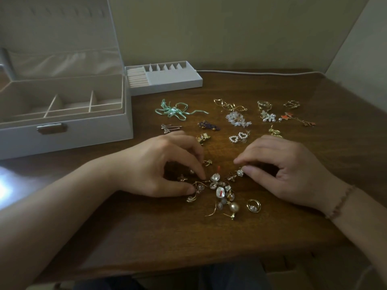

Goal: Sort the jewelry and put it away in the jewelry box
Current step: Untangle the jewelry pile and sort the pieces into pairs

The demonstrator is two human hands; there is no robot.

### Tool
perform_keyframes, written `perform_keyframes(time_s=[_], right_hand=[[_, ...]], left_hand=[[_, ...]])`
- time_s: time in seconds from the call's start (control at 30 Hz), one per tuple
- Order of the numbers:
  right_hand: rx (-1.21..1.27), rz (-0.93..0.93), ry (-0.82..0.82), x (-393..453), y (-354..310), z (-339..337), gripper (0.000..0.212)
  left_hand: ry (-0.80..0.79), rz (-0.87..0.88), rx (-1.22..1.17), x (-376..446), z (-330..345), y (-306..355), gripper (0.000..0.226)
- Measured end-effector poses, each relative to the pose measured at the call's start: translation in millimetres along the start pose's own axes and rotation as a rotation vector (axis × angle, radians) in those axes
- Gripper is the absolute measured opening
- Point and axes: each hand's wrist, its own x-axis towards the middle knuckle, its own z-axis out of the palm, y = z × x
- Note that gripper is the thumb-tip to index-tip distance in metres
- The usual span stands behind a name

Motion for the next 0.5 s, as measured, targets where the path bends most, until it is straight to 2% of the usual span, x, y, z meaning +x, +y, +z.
perform_keyframes(time_s=[0.27, 0.4, 0.5], right_hand=[[0.0, 0.034, 0.037, -0.1, -0.8, -3.0, 0.024], [-0.008, 0.069, 0.069, -0.3, -1.4, -5.3, 0.018], [-0.03, 0.131, 0.14, -2.4, 1.8, -9.7, 0.016]], left_hand=[[-0.003, -0.027, 0.013, -4.6, -8.6, -3.3, 0.034], [0.017, -0.031, -0.056, -2.6, -6.9, -0.2, 0.047], [0.026, -0.029, 0.016, 0.3, -3.3, 0.3, 0.053]])
